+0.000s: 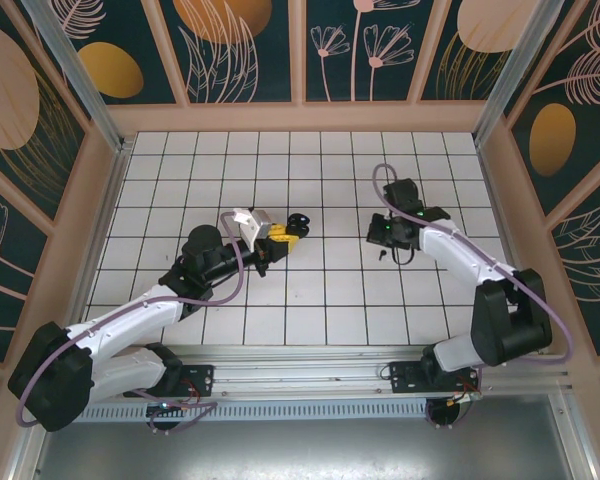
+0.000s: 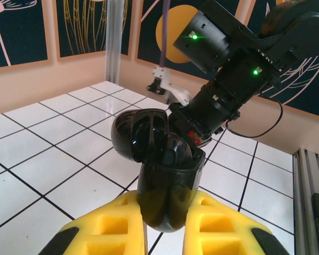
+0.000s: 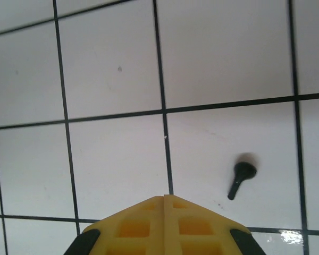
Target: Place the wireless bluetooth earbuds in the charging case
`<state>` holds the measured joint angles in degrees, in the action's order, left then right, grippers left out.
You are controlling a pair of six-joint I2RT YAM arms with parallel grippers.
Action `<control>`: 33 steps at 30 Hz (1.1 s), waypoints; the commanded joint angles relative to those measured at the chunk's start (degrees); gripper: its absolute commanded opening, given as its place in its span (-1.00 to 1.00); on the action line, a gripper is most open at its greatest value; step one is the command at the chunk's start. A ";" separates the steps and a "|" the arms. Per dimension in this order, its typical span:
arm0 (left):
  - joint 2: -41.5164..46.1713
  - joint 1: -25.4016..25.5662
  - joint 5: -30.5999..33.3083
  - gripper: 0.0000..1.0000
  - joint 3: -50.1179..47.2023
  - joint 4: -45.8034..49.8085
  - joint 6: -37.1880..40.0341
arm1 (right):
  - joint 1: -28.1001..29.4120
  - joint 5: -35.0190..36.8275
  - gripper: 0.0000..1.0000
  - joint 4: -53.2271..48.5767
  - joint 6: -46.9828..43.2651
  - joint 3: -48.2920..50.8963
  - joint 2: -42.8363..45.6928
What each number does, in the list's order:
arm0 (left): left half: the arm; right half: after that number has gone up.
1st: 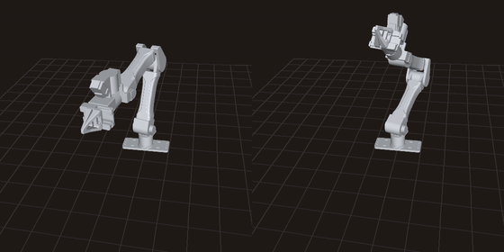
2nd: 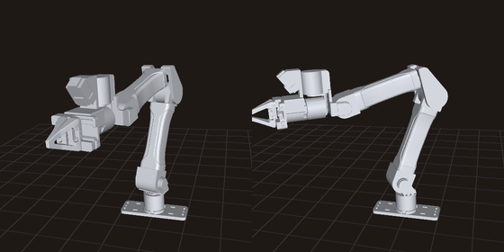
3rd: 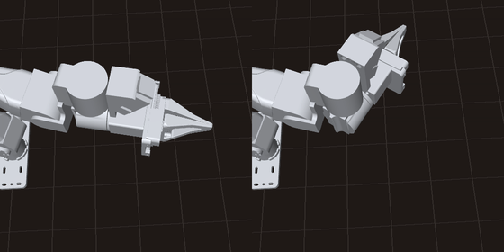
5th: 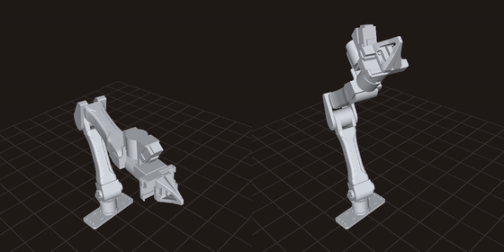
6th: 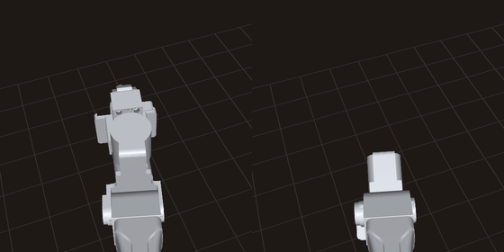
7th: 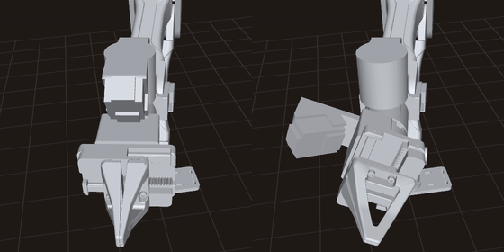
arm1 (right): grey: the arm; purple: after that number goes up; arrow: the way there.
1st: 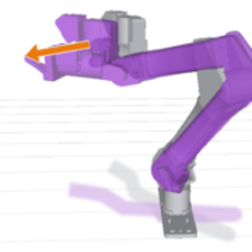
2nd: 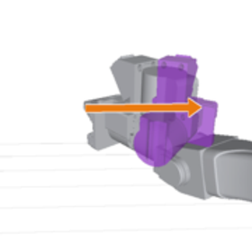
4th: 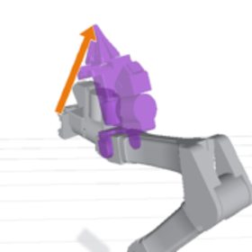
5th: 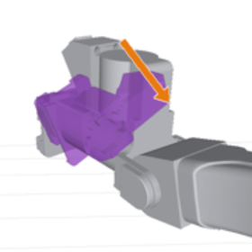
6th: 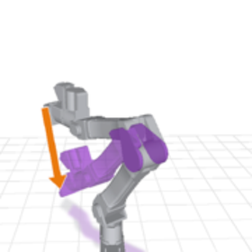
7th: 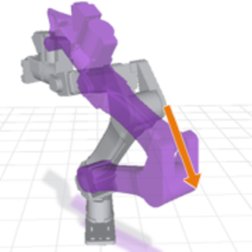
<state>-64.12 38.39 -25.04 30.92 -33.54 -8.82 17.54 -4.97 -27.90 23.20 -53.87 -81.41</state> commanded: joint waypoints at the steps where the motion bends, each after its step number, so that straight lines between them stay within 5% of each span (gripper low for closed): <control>1: 1.17 0.28 -0.69 -0.94 -0.84 -2.50 -0.92 | -4.67 -5.95 -0.88 2.83 2.69 5.08 2.16; 10: 2.38 0.36 -0.45 -0.94 -1.83 -2.68 -1.20 | -10.31 -13.83 -0.54 10.59 4.05 12.37 1.93; 33: 1.11 0.34 -0.09 -0.94 -0.05 -0.47 -0.60 | -10.47 -9.26 -0.40 14.63 3.65 12.35 -5.37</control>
<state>-62.41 38.39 -25.04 29.36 -33.63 -9.26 7.49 -15.51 -14.22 27.35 -41.30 -85.73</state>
